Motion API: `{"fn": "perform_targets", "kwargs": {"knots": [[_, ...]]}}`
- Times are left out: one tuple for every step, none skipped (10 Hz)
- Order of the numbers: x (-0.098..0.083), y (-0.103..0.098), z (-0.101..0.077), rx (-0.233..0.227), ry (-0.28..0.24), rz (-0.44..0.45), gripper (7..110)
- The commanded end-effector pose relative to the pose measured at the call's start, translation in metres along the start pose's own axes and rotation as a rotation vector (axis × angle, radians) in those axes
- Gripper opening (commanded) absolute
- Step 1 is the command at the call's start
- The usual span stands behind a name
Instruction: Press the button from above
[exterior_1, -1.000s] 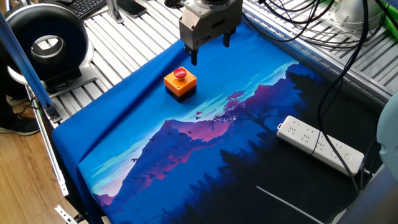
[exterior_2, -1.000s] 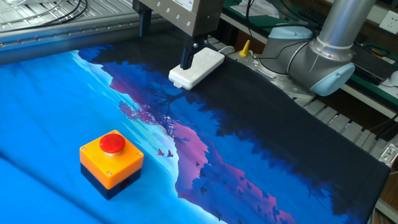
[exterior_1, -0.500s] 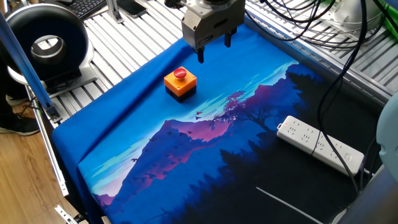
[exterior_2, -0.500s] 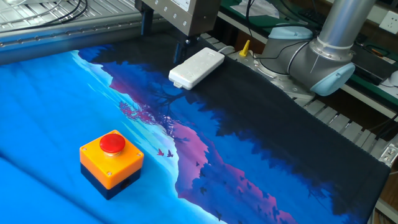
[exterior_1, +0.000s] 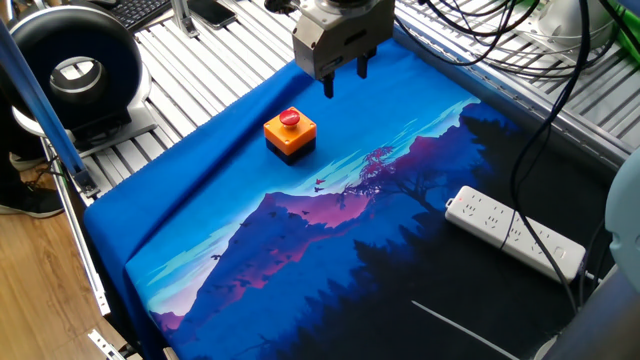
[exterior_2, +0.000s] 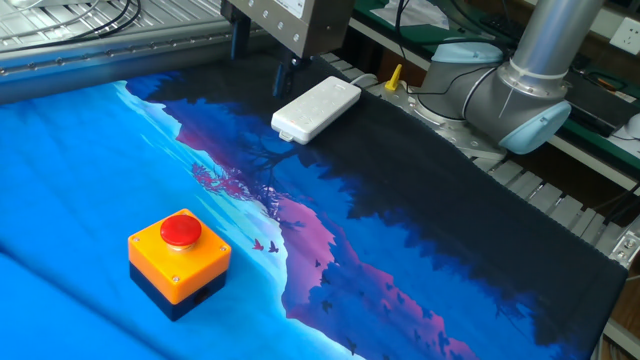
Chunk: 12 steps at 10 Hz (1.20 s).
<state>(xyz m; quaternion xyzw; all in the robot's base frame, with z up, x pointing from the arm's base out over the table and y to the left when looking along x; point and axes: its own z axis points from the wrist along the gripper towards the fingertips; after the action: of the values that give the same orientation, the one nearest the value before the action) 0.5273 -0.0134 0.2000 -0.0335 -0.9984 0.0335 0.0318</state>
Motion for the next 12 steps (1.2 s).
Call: {"fn": "perform_targets", "kwargs": {"knots": [[0.0006, 0.0029, -0.0011, -0.014, 0.002, 0.011, 7], [-0.0001, 0.0029, -0.0011, -0.014, -0.001, 0.003, 7], [-0.0005, 0.0033, -0.0011, -0.015, -0.002, -0.003, 7], [-0.0008, 0.0037, -0.0011, -0.017, -0.004, -0.006, 7], [-0.0012, 0.0038, -0.0011, -0.017, -0.005, -0.009, 7], [-0.0012, 0.0034, -0.0011, -0.016, -0.005, -0.008, 7], [-0.0005, 0.0030, -0.0011, -0.014, -0.002, -0.003, 7], [-0.0001, 0.0029, -0.0011, -0.014, -0.001, -0.002, 7], [-0.0001, 0.0033, -0.0011, -0.015, -0.001, -0.005, 7], [0.0004, 0.0041, -0.0011, -0.018, 0.001, -0.013, 7], [0.0004, 0.0044, -0.0011, -0.020, 0.001, -0.017, 7], [0.0004, 0.0044, -0.0011, -0.020, 0.001, -0.019, 7]]}}
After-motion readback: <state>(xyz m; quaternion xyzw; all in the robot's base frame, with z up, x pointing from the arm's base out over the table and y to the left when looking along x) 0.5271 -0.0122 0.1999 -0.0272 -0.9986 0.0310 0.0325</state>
